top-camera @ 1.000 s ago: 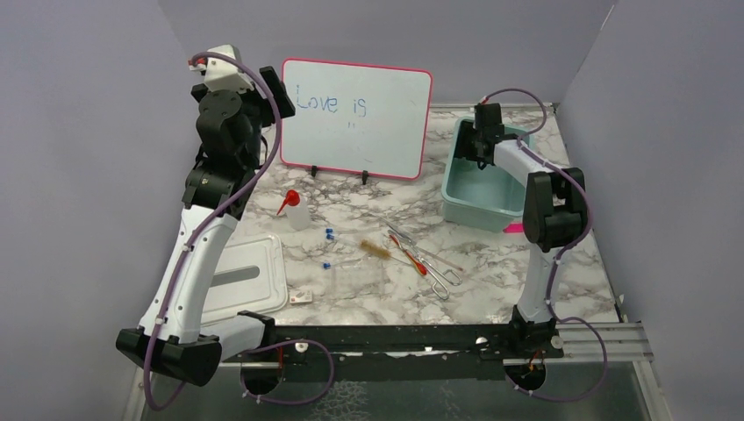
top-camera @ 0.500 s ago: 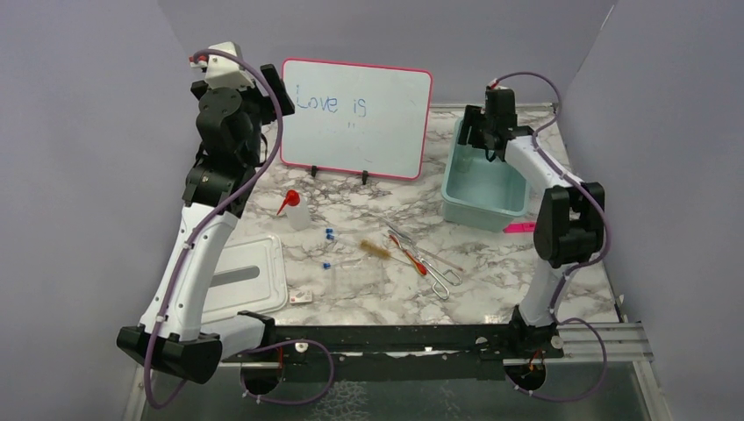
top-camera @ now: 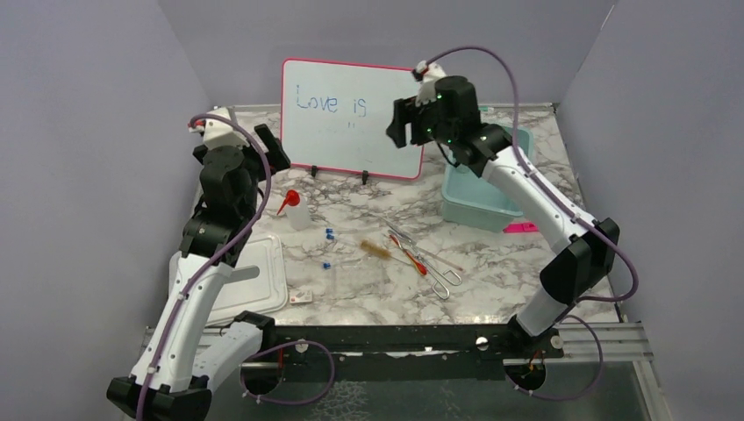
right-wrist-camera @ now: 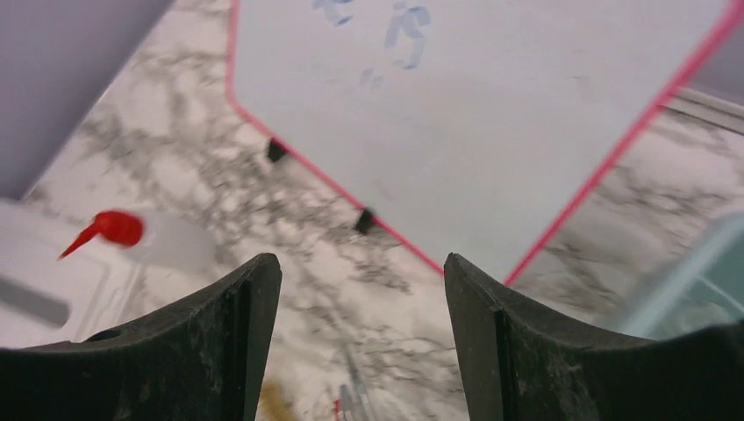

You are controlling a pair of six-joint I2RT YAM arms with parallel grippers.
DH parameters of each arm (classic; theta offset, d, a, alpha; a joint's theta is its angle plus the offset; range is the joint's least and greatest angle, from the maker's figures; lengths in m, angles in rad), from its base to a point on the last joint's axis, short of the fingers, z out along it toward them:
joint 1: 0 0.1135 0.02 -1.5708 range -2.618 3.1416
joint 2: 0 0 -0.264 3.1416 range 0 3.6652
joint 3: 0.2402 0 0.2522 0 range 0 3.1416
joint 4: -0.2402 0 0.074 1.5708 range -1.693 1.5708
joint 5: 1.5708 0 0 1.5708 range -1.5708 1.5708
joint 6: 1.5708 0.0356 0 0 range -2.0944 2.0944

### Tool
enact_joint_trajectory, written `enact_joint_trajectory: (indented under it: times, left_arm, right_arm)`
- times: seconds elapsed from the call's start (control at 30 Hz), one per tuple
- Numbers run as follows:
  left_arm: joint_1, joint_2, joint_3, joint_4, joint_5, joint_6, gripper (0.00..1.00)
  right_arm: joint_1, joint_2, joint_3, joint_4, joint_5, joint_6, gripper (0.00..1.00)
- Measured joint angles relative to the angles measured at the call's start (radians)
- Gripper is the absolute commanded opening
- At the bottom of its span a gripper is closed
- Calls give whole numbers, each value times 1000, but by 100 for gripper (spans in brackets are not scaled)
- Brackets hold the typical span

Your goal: Organize the chemistry lab equipment

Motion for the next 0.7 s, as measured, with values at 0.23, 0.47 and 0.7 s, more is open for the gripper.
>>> enact_joint_trajectory:
  times: [0.23, 0.47, 0.7]
  left_arm:
    - [0, -95, -145, -113, 23, -131, 96]
    - [0, -92, -213, -203, 87, -205, 91]
    - [0, 19, -241, -249, 121, -218, 82]
  right_arm:
    - [238, 15, -78, -3, -66, 35, 73]
    - [356, 125, -134, 24, -132, 117, 73]
    - [403, 226, -148, 51, -151, 204, 72]
